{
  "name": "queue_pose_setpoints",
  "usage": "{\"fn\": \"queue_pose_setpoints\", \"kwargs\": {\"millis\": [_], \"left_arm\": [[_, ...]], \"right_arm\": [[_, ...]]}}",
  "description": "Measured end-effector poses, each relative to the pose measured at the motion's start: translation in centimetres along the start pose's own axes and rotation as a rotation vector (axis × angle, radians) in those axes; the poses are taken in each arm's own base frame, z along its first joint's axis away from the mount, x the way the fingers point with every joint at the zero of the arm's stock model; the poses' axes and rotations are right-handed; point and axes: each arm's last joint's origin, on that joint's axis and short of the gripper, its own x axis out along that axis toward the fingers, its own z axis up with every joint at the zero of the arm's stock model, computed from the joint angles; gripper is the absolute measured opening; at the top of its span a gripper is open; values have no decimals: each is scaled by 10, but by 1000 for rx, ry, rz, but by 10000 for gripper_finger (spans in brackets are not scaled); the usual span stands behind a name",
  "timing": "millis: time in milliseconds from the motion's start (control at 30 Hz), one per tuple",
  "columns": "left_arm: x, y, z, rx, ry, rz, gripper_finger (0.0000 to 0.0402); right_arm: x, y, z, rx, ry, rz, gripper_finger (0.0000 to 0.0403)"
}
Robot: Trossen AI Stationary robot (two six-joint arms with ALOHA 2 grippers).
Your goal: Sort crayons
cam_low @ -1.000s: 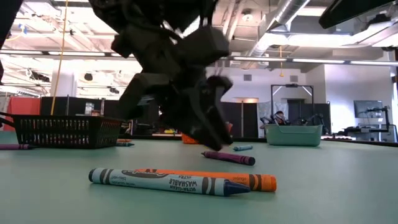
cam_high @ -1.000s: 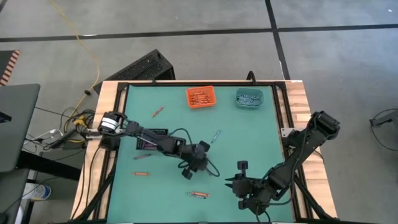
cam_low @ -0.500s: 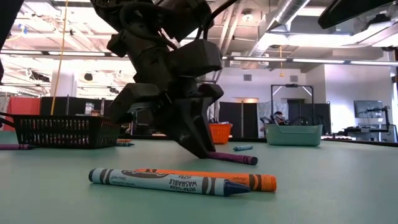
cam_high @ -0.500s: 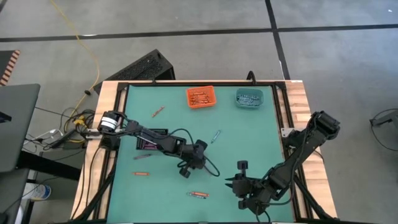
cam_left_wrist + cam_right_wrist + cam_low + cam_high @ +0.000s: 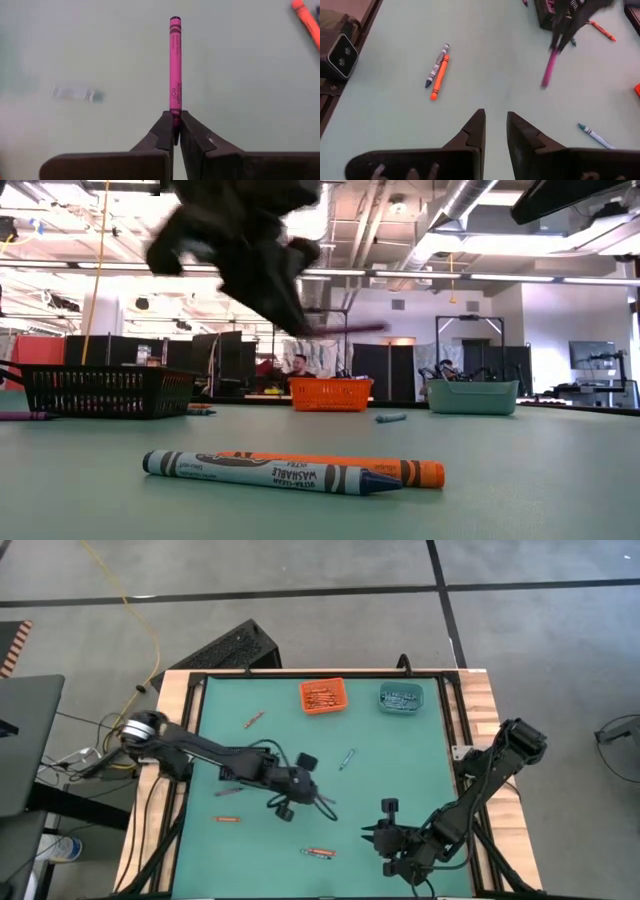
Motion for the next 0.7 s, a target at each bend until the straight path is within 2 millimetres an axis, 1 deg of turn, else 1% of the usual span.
{"fn": "queue_pose_setpoints", "kwargs": {"millis": [100, 200, 333, 400, 467, 533, 567, 633, 700], "left_arm": [[-33, 0, -5, -63, 75, -8, 1], [-63, -4, -14, -157, 181, 7, 2], [-96, -14, -26, -236, 306, 129, 2], [-112, -21, -29, -256, 326, 195, 2], [-123, -26, -28, -272, 299, 250, 1], [-128, -33, -26, -289, 223, 256, 1], [-126, -36, -26, -285, 186, 242, 1], [-115, -46, -28, -253, 105, 178, 1], [-99, -57, -36, -228, 39, 110, 0]], "right_arm": [[0, 0, 1, 7, -7, 4, 72], [0, 1, 2, 14, -14, 7, 72], [0, 1, 2, 14, -14, 7, 72], [0, 1, 2, 14, -14, 7, 72], [0, 1, 2, 15, -15, 8, 72], [0, 1, 2, 12, -18, 5, 72], [0, 1, 2, 12, -21, -1, 72], [0, 0, 3, 12, -32, -19, 72], [1, -1, 3, 16, -37, -31, 72]]}}
